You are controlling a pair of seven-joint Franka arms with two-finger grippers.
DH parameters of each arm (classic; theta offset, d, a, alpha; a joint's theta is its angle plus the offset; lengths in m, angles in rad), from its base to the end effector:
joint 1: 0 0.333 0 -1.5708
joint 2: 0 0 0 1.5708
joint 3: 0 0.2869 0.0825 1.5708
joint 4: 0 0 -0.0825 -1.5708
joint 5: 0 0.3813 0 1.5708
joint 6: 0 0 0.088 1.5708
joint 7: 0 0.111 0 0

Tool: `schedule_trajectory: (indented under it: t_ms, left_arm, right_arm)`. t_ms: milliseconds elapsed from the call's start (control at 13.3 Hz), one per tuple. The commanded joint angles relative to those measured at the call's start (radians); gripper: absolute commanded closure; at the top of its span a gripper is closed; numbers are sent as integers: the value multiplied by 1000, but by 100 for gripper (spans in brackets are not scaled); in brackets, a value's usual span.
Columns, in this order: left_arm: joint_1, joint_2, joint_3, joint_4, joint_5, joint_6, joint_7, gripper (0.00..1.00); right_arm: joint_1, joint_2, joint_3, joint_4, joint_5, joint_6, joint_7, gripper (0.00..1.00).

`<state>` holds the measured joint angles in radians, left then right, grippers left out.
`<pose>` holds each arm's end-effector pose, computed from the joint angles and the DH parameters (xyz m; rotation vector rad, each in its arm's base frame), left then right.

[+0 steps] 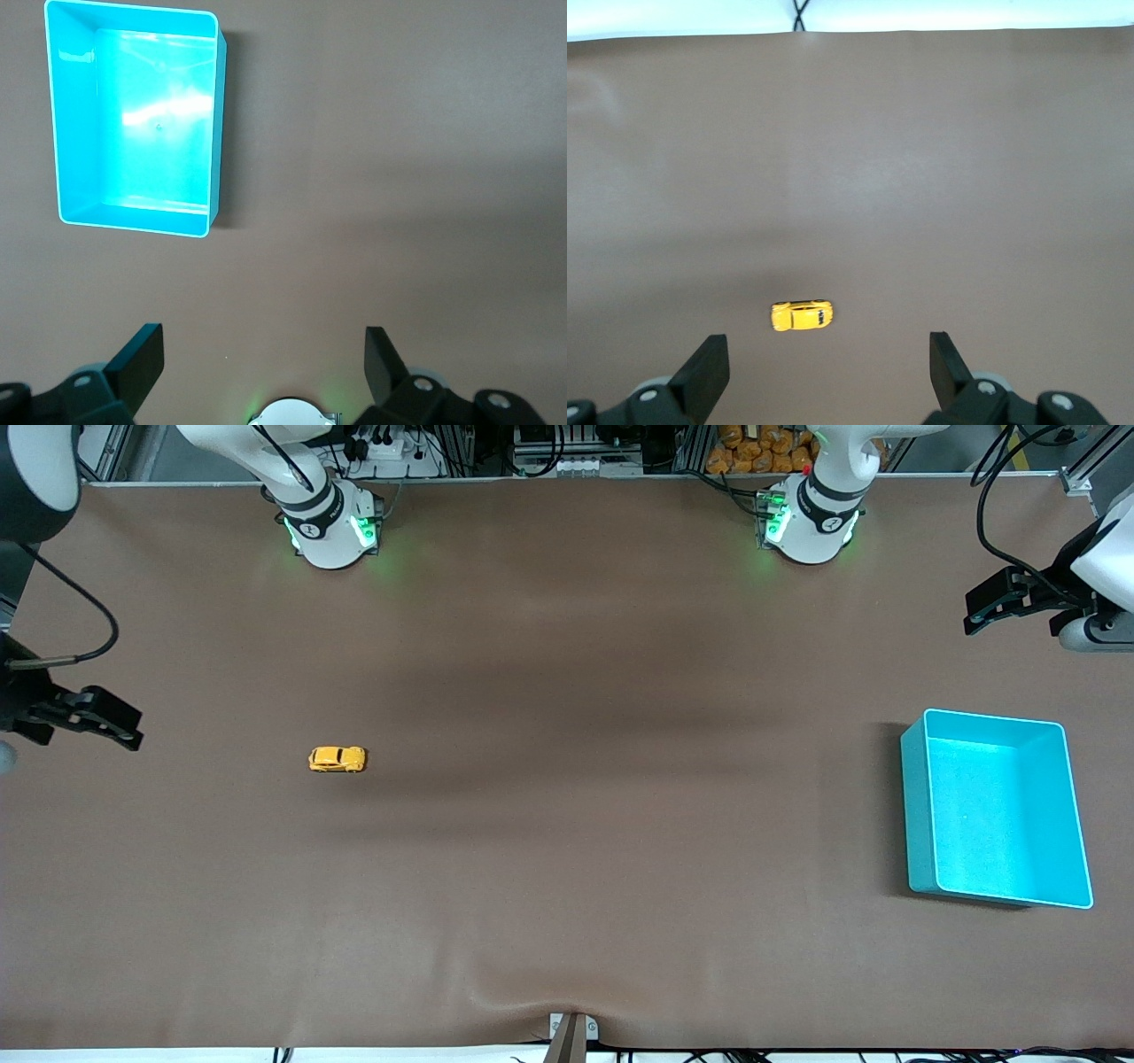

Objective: Wind and store yellow beetle car

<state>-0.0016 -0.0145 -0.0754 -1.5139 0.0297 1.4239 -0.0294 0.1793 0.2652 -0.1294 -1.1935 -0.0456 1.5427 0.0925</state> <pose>0.5308 -0.0376 0.6133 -3.1041 0.0688 0.1146 0.6197 0.0380 0.6111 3.0650 -0.0612 0.1408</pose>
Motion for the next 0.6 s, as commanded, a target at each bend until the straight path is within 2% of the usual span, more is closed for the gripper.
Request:
schedule_trajectory:
  t_ms: [0, 377, 528]
  left_arm:
    - [6, 5, -3, 21, -16, -2, 8, 0]
    - [5, 7, -3, 21, -16, -2, -6, 0]
    - [6, 7, -3, 20, -17, -2, -7, 0]
  right_arm:
    - [0, -55, -6, -12, 82, -10, 13, 0]
    - [5, -84, -2, -21, 89, -62, 13, 0]
    - [6, -167, -2, -125, 87, -64, 12, 0]
